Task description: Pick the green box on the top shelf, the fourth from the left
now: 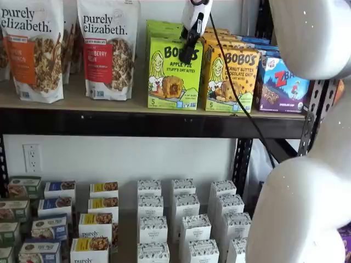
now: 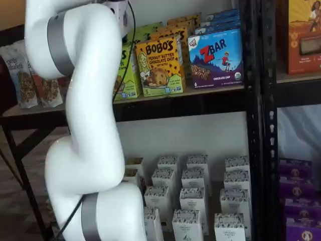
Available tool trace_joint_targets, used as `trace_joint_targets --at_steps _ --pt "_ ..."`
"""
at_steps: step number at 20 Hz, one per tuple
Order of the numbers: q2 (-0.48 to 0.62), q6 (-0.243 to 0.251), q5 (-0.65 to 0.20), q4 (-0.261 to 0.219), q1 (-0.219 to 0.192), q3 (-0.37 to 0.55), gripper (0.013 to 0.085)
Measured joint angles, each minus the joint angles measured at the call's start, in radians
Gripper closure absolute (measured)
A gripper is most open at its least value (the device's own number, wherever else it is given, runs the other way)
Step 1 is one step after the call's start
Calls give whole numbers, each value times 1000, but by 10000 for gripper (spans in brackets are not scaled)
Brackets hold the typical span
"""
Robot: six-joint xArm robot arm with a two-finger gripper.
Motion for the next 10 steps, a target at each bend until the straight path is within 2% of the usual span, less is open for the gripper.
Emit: trace_joint_targets --at_steps 4,5,6,9,10 --pt "-3 1 -2 -3 2 4 490" --pt "-4 1 -3 -1 2 6 530" --pt "-4 1 -4 1 2 7 530" --pt "-7 1 -7 6 1 12 610" --pt "-8 1 -8 6 2 13 610"
